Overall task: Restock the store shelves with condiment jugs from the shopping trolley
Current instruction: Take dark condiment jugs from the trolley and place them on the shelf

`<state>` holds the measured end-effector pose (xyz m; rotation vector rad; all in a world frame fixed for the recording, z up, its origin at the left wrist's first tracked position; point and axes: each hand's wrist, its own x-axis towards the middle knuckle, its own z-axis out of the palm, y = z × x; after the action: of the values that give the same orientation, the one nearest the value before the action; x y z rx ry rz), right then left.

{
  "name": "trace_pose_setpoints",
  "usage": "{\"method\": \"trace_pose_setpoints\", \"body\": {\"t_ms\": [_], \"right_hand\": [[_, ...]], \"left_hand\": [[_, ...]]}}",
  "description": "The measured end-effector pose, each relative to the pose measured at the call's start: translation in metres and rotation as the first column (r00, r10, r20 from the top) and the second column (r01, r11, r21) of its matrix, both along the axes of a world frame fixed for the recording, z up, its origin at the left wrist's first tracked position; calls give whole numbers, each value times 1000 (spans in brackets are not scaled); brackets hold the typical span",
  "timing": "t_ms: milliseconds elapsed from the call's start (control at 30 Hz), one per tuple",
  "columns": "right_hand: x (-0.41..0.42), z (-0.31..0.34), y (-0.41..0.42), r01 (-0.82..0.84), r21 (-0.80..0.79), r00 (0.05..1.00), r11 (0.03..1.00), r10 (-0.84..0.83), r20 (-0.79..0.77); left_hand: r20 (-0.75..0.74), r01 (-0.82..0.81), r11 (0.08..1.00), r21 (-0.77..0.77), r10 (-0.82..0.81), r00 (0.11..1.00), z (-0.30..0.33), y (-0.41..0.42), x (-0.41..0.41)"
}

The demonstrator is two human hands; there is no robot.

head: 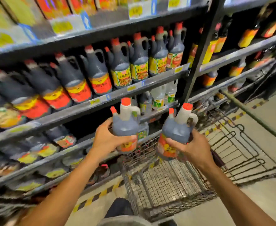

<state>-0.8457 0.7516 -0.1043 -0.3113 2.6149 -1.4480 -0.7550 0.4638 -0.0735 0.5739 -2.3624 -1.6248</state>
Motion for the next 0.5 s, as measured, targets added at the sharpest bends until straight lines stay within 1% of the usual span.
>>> {"method": "trace_pose_setpoints", "body": {"t_ms": [100,200,367,500], "right_hand": [[1,13,-19,-189,-25,981,982,188,-42],[13,25,-43,-368,-20,926,929,365,-91],[58,49,-91,-603,14,785,798,597,-163],[113,66,-131,-766,13,624,643,748,-226]], "left_hand": [[-28,-178,983,-43,176,984,16,-7,49],[-48,-330,943,-38,328,943,27,-7,106],[-95,-557,830,22,556,826,41,8,210],[-120,-693,720,37,692,712,49,14,291]]}}
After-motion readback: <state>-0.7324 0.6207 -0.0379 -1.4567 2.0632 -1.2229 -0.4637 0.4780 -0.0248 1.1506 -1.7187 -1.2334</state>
